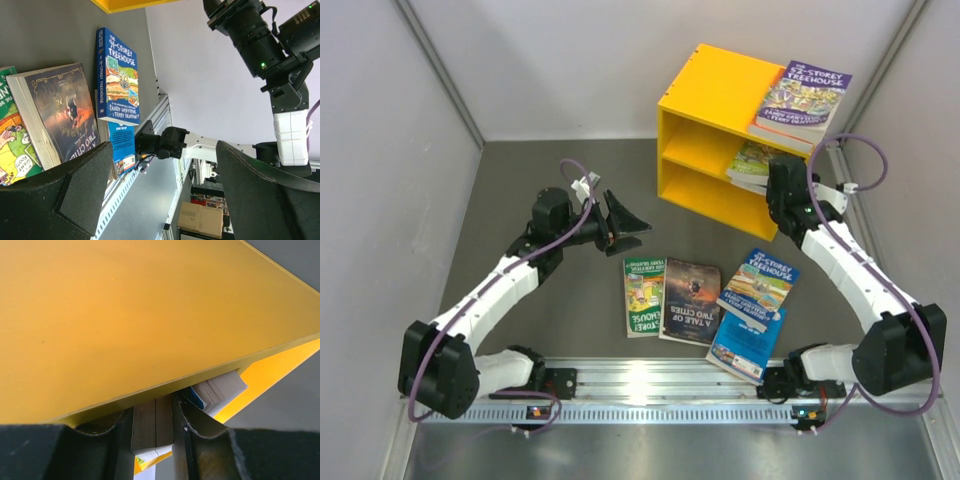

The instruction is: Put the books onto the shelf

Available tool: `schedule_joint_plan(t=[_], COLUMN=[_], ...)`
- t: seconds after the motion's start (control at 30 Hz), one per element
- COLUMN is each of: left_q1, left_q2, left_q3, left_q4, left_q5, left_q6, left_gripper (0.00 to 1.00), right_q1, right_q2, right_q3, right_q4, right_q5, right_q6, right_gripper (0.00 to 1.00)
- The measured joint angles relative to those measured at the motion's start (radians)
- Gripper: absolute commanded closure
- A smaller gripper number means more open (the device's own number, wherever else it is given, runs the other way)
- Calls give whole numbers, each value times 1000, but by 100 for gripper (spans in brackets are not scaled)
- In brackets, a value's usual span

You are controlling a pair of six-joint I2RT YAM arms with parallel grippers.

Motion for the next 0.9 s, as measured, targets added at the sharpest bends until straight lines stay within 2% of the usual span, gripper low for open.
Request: schedule_joint_plan(t=[0.03,0.07,0.13,0.17,0.2,0.3,0.4,0.63,0.9], left_q1=[2,5,9,12,15,24,31,34,36], left_q2=[0,0,0,-2,-4,-10,-21,-61,-66], left_q3=[-3,-4,-4,-4,-4,-4,-5,-29,-39], left_q4=[-3,-8,-19,-26,-37,-53,-65,-83,-114], left_q5=[3,6,10,10,10,10,9,-4,-24], left_q6=[1,3,7,10,13,24,31,31,35], left_gripper=[12,12,12,12,12,12,12,12,10], right_q1=[-2,-4,-10,-13,-14,-35,-55,-85,-160], right_q2=[8,13,15,14,13,-28,-66,-137,-257], right_q3=[4,5,3,0,-2,-20,-47,-99,-229], right_q4=[4,9,14,19,17,54,69,69,-47], right_q5=[3,3,-2,-5,-2,1,-5,-42,-113], right_q6=[-2,-1,0,4,18,31,38,25,-57], right_gripper=[94,81,65,43,34,16,9,4,0])
